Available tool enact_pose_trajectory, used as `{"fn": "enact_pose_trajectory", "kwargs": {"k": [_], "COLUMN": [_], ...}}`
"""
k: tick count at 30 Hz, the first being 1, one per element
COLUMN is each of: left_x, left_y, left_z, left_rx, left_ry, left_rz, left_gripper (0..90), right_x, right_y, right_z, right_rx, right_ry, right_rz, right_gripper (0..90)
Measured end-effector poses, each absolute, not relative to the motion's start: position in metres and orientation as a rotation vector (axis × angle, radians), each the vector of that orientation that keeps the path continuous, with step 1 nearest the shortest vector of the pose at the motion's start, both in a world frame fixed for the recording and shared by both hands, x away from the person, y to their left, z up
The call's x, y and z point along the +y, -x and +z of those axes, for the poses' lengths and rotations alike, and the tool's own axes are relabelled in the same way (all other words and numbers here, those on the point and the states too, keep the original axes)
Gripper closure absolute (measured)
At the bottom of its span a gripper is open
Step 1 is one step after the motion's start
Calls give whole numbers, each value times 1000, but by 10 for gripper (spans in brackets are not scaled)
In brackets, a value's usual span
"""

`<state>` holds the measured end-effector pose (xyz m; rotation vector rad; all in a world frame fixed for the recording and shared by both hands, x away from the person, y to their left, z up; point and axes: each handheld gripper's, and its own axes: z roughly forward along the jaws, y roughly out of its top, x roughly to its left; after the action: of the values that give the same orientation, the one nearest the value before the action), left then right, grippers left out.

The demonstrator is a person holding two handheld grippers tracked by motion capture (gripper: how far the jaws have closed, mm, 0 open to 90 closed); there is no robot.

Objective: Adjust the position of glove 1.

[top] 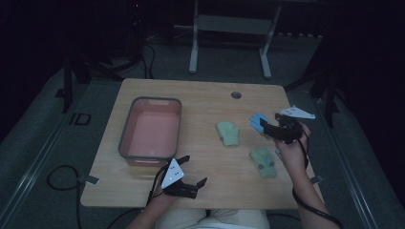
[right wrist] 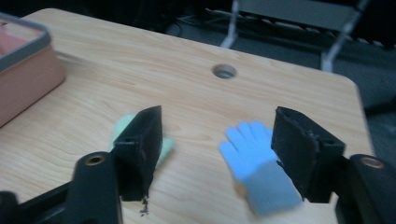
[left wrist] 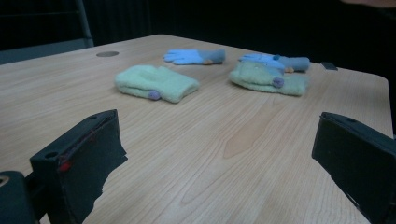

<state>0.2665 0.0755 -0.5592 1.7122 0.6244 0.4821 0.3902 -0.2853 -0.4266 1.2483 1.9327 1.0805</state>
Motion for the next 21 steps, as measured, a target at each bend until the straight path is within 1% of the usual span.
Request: {"fn": "enact_pose_trajectory", "kwargs": {"k": [1,3,8,12,18,21], "left_x": [76,76,76,76,76,76], "left_y": [-266,-266,-267,-266,-267,-267], "left_z": [-559,-559,-559,-559,-559,-559], "left_rx": [624,621,622,619,619,618], "left_ry": [-1712,-1713,-1710,-1709,-1705,-1705], "left_rz": [482,485,481,481,476,475], "left_gripper": [16,16,16,16,16,16], "right_x": [-280,-272,-254,-241,-227,-220], "right_y": [-393,-398,-410,-420,-438,-445], "right_z": [-430,-435,-448,-455,-467,-474], "right_rx": [1951,1987,2044,2087,2160,2183], "right_ry": [-1214,-1178,-1157,-1151,-1168,-1174], "right_rz": [1091,1074,1076,1114,1095,1093], "right_gripper": [383,405,431,431,499,507]}}
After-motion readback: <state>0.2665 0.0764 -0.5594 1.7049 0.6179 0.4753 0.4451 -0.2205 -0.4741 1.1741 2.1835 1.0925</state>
